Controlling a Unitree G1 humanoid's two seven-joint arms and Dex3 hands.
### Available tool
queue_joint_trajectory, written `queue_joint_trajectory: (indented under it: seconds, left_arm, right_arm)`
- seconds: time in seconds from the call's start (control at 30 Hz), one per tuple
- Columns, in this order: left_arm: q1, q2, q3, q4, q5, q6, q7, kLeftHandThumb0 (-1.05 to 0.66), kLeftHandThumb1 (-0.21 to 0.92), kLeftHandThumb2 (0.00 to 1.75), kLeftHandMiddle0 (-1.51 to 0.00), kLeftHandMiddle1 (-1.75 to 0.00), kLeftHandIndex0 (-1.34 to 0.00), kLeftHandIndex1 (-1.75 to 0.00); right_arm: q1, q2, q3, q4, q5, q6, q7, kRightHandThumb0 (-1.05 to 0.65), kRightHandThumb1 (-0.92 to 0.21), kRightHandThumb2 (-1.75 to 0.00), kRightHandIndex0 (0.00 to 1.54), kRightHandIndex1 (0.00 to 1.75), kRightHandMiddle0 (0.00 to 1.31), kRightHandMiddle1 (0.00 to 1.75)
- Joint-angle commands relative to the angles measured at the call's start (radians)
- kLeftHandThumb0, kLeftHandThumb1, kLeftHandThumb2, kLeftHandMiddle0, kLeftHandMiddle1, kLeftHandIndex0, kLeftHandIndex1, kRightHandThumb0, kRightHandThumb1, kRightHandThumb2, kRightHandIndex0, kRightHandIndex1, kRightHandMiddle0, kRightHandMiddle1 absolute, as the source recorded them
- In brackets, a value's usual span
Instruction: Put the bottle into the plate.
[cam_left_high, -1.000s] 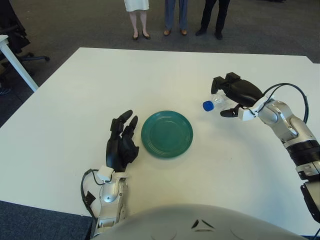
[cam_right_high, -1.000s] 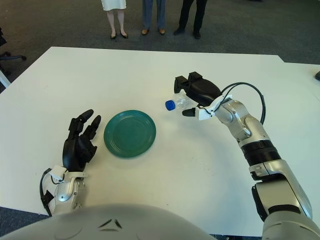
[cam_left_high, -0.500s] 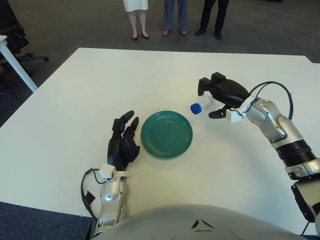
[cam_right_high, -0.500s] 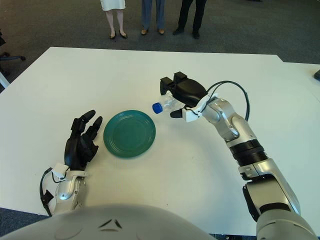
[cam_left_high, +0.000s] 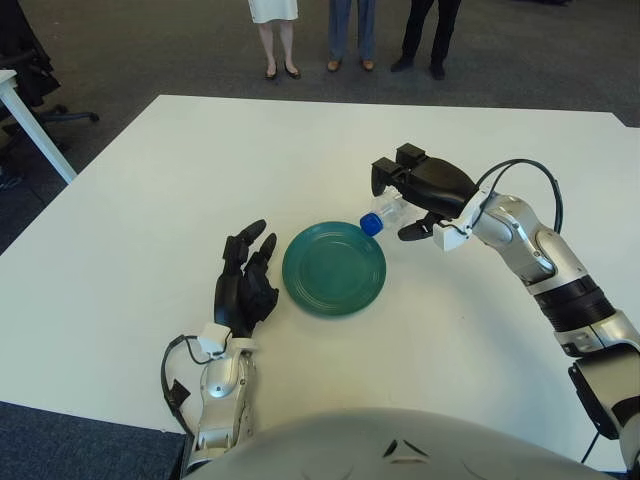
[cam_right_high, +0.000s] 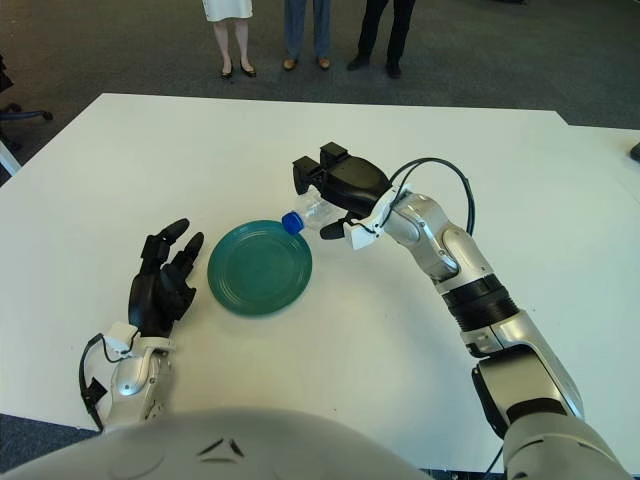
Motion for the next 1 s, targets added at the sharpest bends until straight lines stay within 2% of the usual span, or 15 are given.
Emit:
queue_joint_trajectory:
  seconds: [0.0, 0.3, 0.67, 0.97]
  left_arm:
    - [-0.012, 0.004, 0.01, -0.005, 0.016, 0.017, 0.018, -0.75, 0.92, 0.96, -0.6, -0.02, -0.2, -0.9]
    - [-0.036, 0.005, 0.034, 0.014, 0.02, 0.07, 0.045, -0.76, 0.92, 0.98, -0.6, -0.02, -0.19, -0.89]
    - [-0.056, 0.0, 0.041, 0.036, 0.056, 0.079, 0.089, -0.8, 0.92, 0.99, -0.6, -0.02, -0.17, -0.88]
    - [-0.061, -0.004, 0.043, 0.046, 0.063, 0.071, 0.099, -0.81, 0.92, 0.99, -0.59, -0.01, -0.15, -0.88]
  right_arm:
    - [-0.021, 0.021, 0.023, -0.027, 0.006, -0.012, 0.029, -0.47, -0.34, -1.28, 1.21, 1.75, 0.59, 1.75]
    - [-0.028, 0.087, 0.065, -0.091, 0.013, 0.036, 0.113, -0.47, -0.35, -1.27, 1.19, 1.75, 0.59, 1.75]
    - [-0.033, 0.123, 0.083, -0.077, 0.025, -0.006, 0.123, -0.48, -0.33, -1.3, 1.2, 1.75, 0.6, 1.75]
    - [-0.019, 0.152, 0.107, -0.083, 0.031, -0.005, 0.136, -0.47, -0.36, -1.27, 1.16, 1.75, 0.58, 1.75]
